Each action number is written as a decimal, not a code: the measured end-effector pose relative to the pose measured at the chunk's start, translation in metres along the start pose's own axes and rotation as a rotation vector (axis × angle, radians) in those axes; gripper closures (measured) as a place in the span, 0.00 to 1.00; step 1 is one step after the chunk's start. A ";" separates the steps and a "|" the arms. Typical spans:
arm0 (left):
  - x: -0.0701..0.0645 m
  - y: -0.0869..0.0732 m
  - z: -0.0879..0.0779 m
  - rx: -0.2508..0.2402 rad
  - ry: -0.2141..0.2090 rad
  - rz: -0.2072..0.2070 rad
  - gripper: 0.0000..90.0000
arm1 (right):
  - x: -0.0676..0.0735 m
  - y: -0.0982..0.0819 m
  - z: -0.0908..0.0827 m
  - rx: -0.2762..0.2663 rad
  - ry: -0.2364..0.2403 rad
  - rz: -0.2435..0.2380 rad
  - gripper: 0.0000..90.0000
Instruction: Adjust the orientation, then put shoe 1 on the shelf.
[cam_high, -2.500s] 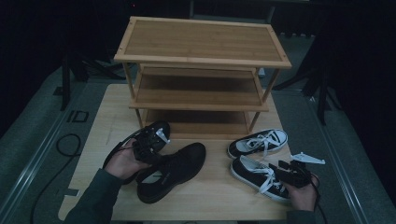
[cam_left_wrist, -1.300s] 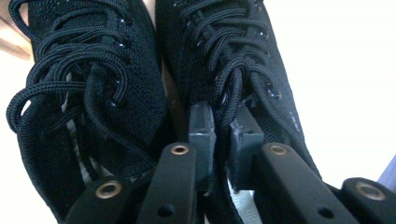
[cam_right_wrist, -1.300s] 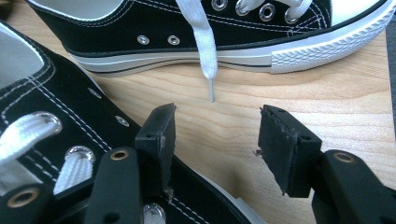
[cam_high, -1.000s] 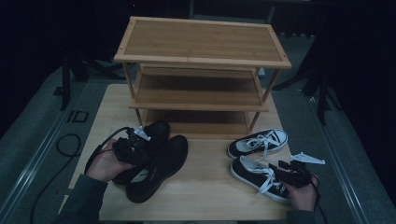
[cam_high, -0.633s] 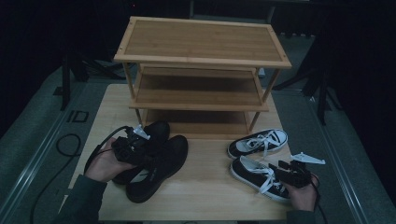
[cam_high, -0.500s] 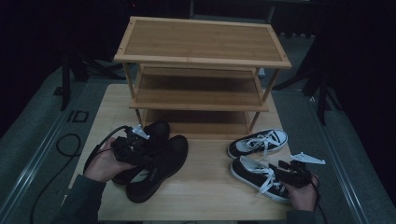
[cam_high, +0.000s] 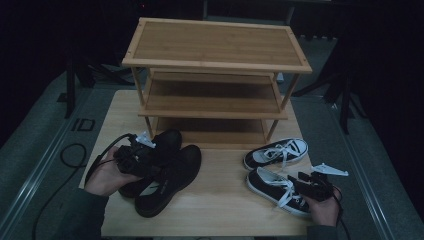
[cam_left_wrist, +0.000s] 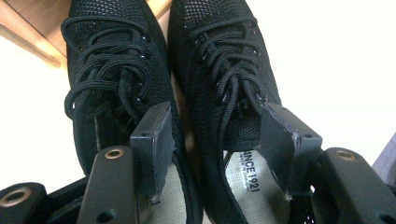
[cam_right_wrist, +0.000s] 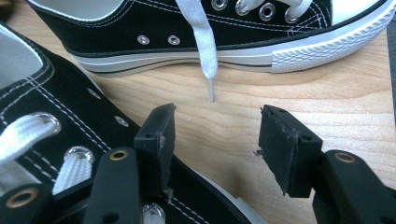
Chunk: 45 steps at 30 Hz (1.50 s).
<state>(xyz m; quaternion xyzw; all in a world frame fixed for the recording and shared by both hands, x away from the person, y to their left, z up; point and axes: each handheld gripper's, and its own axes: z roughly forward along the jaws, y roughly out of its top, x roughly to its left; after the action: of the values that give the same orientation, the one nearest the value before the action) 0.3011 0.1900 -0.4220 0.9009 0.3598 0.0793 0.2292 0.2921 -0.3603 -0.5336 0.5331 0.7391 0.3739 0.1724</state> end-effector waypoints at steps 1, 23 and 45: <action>0.000 0.000 0.000 0.000 -0.001 -0.001 0.50 | 0.000 0.000 0.000 0.000 0.001 -0.001 0.50; 0.007 -0.008 -0.005 0.000 0.024 -0.029 0.41 | 0.000 0.000 0.000 0.000 0.001 0.001 0.50; 0.009 -0.017 0.014 0.065 -0.005 -0.038 0.42 | 0.000 0.000 0.000 0.000 0.002 0.001 0.50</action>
<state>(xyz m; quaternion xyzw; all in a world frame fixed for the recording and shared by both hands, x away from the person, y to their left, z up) 0.3012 0.2019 -0.4428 0.9012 0.3785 0.0609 0.2021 0.2922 -0.3605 -0.5338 0.5329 0.7391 0.3746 0.1717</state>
